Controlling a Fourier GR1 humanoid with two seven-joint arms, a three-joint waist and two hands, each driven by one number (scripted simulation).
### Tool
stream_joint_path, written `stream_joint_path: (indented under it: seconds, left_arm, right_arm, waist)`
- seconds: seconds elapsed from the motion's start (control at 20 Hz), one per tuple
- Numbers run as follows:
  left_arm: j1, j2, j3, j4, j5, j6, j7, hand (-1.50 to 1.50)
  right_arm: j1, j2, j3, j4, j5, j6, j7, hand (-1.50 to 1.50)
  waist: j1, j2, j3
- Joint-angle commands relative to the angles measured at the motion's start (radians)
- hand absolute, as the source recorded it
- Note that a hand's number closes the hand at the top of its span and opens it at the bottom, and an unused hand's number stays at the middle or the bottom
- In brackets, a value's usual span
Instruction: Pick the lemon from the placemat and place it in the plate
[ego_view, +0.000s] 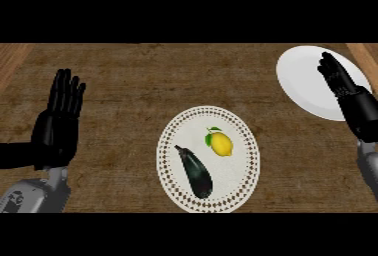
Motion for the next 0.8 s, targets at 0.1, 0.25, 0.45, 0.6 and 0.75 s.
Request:
stream_joint_path:
  seconds: [0.1, 0.25, 0.45, 0.6, 0.75]
  left_arm:
    - [0.053, -0.004, -0.084, 0.089, -0.008, -0.028, 0.116, 0.00]
    - [0.139, 0.004, -0.171, 0.187, 0.002, -0.087, 0.204, 0.00]
    - [0.171, -0.037, -0.234, 0.173, -0.004, -0.101, 0.229, 0.00]
    - [0.124, -0.060, -0.204, 0.257, -0.005, -0.126, 0.185, 0.00]
    - [0.154, 0.002, -0.138, 0.180, 0.033, -0.151, 0.252, 0.00]
  right_arm:
    - [-0.230, 0.038, 0.039, 0.022, -0.090, 0.159, 0.044, 1.50]
    - [-0.360, 0.082, 0.073, 0.016, -0.160, 0.258, 0.047, 1.50]
    - [-0.395, 0.117, 0.059, 0.234, 0.103, -0.016, -0.047, -1.50]
    - [-0.407, 0.169, 0.012, 0.384, 0.045, 0.044, -0.256, -1.50]
    - [-0.394, 0.148, 0.014, 0.449, 0.054, 0.149, -0.366, -1.50]
  waist:
    - [0.037, 0.025, 0.012]
    - [0.090, 0.048, 0.011]
    - [0.054, 0.032, 0.013]
    - [0.038, 0.033, 0.013]
    - [0.017, 0.019, 0.013]
